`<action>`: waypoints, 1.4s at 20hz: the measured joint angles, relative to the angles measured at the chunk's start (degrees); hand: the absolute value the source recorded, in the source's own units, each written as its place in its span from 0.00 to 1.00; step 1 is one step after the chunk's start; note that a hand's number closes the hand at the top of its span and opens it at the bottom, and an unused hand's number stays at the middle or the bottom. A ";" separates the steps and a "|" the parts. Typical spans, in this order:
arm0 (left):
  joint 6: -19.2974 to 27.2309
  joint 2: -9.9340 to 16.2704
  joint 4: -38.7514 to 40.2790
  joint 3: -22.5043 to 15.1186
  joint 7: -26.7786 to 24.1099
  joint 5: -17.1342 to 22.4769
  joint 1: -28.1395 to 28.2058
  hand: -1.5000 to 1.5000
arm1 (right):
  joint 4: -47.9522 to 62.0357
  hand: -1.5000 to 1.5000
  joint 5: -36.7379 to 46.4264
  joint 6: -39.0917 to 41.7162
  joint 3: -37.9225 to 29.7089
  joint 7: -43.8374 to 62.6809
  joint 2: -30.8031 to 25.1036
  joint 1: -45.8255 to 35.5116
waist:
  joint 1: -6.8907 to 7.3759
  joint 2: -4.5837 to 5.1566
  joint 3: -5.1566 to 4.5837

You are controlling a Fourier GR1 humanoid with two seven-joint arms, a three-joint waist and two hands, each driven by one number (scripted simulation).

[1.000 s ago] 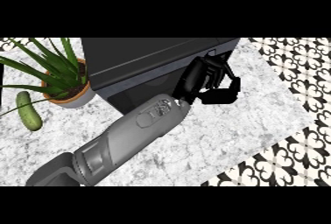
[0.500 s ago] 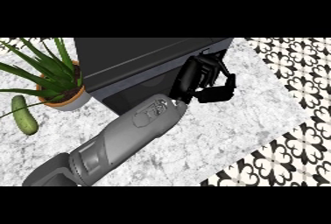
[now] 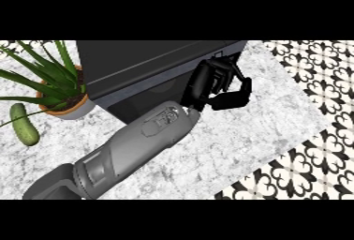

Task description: Pick up the milk, place it into the microwave and close the microwave

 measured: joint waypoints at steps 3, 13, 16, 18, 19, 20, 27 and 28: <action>0.52 0.10 -0.04 -0.18 -0.36 0.41 0.01 1.00 | 0.30 0.00 -0.97 0.25 -0.27 0.38 -0.66 -0.57 | -0.16 0.00 0.00; 2.05 0.47 -0.32 -0.89 -0.96 1.73 -0.18 1.00 | 1.56 0.00 -3.96 0.96 -0.67 1.87 -2.65 -2.23 | -0.54 0.09 0.04; 4.44 -1.37 0.56 0.40 -0.84 2.72 -0.50 1.00 | 2.05 0.00 -4.82 0.97 -0.97 2.17 -3.00 -2.40 | 0.17 0.04 0.08; 5.34 -2.12 0.91 0.66 -0.37 3.74 -1.01 1.00 | 2.43 0.00 -5.37 0.84 -1.35 2.38 -3.28 -2.39 | 0.77 0.06 0.14; 5.44 -2.11 0.87 0.42 -0.22 4.22 -1.26 1.00 | 2.57 0.00 -5.64 0.81 -1.59 2.43 -3.43 -2.38 | 0.96 0.12 0.16; 5.42 -2.12 0.90 0.17 -0.04 4.74 -1.54 1.00 | 2.82 0.00 -5.92 0.79 -1.94 2.51 -3.68 -2.30 | 1.19 0.12 0.18; 2.60 -2.13 1.81 -2.66 0.31 7.48 -3.48 1.00 | 3.43 0.00 -7.61 -0.05 -4.65 2.73 -4.97 -1.72 | 3.29 0.16 0.22; 2.05 -2.13 1.94 -3.04 0.28 7.80 -3.68 1.00 | 3.39 0.00 -7.80 -0.14 -5.01 2.79 -5.20 -1.60 | 3.60 0.14 0.21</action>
